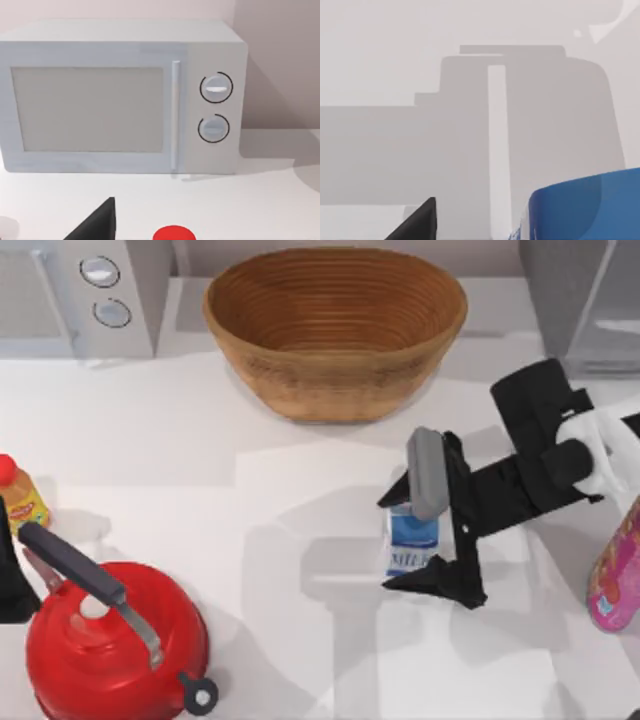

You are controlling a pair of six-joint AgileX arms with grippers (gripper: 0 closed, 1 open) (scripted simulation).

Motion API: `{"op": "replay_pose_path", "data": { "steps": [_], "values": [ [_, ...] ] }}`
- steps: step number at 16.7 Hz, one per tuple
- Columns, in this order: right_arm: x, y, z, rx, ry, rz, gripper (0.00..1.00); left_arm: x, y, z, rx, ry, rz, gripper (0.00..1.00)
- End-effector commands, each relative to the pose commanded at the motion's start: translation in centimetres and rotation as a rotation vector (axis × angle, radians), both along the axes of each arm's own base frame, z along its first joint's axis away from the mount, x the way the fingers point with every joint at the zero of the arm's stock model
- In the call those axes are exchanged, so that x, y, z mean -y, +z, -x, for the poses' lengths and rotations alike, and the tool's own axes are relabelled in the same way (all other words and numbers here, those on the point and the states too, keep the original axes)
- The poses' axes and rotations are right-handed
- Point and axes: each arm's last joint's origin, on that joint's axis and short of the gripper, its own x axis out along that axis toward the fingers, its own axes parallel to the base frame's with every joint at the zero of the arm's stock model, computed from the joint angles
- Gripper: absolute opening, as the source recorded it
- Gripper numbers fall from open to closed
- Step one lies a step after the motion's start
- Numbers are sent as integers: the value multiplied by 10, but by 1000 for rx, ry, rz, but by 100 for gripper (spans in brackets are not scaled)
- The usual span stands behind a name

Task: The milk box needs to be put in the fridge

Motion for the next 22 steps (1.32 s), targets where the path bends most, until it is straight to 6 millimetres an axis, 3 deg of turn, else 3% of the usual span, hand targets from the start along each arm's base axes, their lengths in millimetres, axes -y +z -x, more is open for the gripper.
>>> {"op": "replay_pose_path", "data": {
  "steps": [12,22],
  "values": [
    [0,0,0,0,0,0,2,0,0,0,0,0,0,100],
    [1,1,-1,2,-4,-1,0,0,0,0,0,0,0,100]
  ]
}}
